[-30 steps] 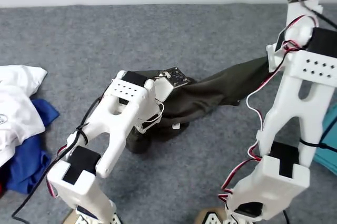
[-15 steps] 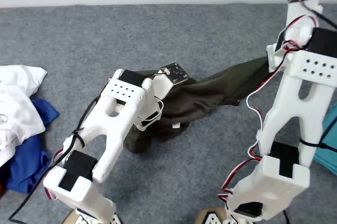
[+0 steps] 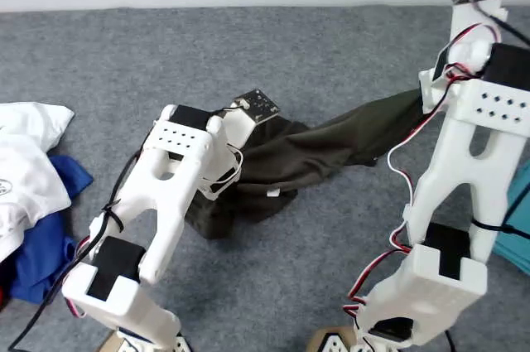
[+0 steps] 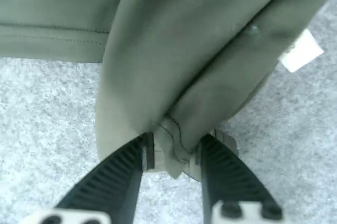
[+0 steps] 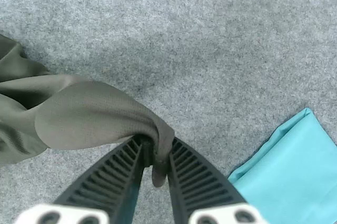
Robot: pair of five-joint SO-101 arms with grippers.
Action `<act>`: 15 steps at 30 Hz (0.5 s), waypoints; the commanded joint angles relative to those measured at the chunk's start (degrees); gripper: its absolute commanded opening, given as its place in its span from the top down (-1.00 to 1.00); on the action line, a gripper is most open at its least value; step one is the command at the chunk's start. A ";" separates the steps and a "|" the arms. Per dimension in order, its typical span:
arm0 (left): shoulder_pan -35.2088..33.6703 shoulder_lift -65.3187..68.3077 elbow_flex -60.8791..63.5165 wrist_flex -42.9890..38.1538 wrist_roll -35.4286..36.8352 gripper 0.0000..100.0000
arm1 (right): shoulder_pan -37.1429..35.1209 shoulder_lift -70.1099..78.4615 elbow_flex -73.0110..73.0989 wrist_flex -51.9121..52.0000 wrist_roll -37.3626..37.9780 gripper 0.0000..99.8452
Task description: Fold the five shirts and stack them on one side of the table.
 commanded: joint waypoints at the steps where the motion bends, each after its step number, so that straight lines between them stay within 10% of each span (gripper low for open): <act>1: 0.53 -2.64 -2.24 -0.53 -0.44 0.77 | -0.31 -1.19 -2.46 1.98 0.62 0.98; 15: 0.35 -3.08 -6.46 3.34 -0.44 0.81 | -0.31 -1.19 -2.46 2.07 0.62 0.98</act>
